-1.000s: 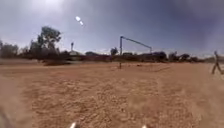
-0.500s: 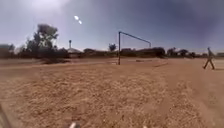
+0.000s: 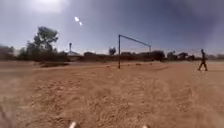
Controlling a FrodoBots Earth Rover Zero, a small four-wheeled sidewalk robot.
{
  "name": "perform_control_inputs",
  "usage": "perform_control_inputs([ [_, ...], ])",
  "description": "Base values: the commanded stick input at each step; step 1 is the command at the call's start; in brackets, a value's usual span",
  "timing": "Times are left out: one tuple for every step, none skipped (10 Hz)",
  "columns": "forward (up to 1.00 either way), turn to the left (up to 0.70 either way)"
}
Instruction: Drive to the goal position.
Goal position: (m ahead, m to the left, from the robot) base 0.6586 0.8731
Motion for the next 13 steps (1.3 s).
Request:
perform_control_inputs([
  [0.45, -0.27],
  [0.45, -0.27],
  [0.45, -0.27],
  [0.45, -0.27],
  [0.45, -0.27],
  [0.45, -0.27],
  [0.45, -0.27],
  [0.45, -0.27],
  [0.45, -0.27],
  [0.45, -0.27],
  [0.45, -0.27],
  [0.45, -0.27],
  [0.45, -0.07],
])
